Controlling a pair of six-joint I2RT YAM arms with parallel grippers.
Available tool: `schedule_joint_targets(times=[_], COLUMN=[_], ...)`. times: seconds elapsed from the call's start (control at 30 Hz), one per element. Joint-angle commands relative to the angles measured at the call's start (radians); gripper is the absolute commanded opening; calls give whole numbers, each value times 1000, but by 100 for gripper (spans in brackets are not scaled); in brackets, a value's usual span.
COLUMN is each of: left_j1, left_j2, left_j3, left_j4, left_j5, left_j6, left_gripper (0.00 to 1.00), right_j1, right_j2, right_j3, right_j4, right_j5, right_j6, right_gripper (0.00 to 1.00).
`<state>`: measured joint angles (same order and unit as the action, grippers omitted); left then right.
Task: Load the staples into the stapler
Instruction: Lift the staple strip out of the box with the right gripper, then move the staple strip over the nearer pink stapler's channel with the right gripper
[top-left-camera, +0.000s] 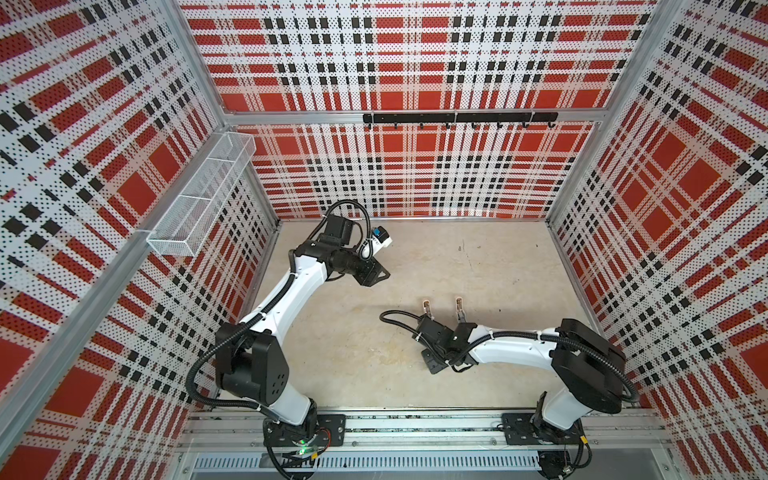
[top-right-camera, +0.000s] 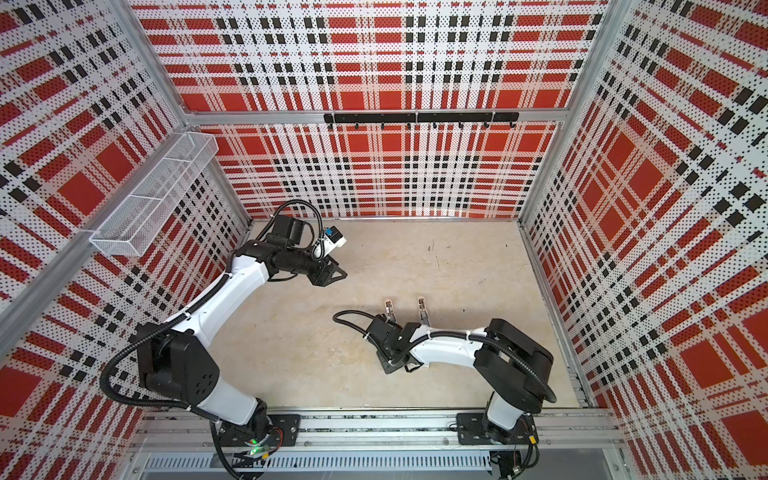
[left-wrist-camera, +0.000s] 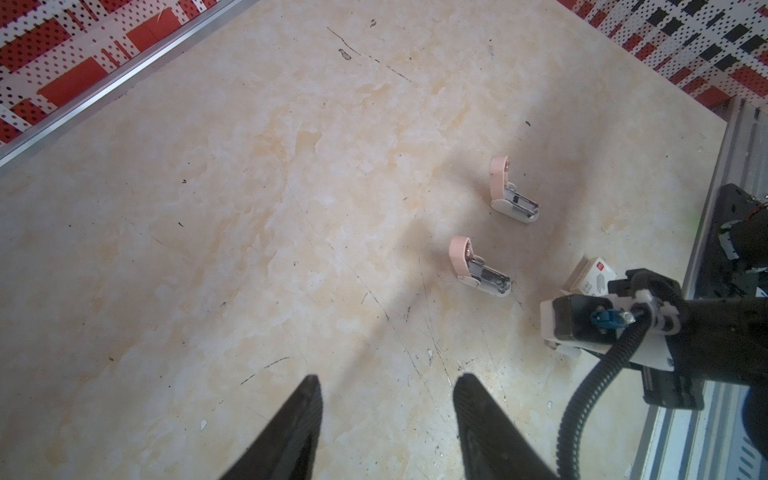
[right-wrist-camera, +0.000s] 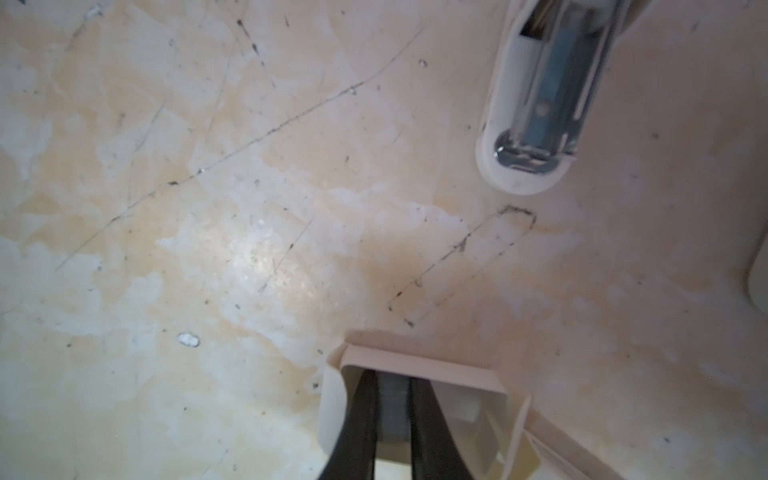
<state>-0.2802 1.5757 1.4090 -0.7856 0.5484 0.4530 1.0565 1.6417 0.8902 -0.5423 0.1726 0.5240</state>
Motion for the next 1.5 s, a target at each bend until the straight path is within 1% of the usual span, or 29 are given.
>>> schedule_joint_targets(times=[0.0, 0.8, 1.13, 1.47], left_j1=[0, 0, -1, 8], left_j2=[-9, -13, -17, -35], left_j3=[24, 21, 22, 15], left_j4=[14, 14, 14, 31], left_j5=[5, 9, 7, 11], left_j6=[-4, -6, -4, -11], left_gripper=[56, 56, 56, 56], right_j1=[2, -6, -31, -87], right_j2=[-29, -83, -124, -138], right_j3=[28, 27, 35, 65], right_j4=[-13, -3, 5, 61], right_j5=[31, 35, 29, 31], right_j6=[-6, 1, -12, -47], right_gripper=[0, 0, 0, 0])
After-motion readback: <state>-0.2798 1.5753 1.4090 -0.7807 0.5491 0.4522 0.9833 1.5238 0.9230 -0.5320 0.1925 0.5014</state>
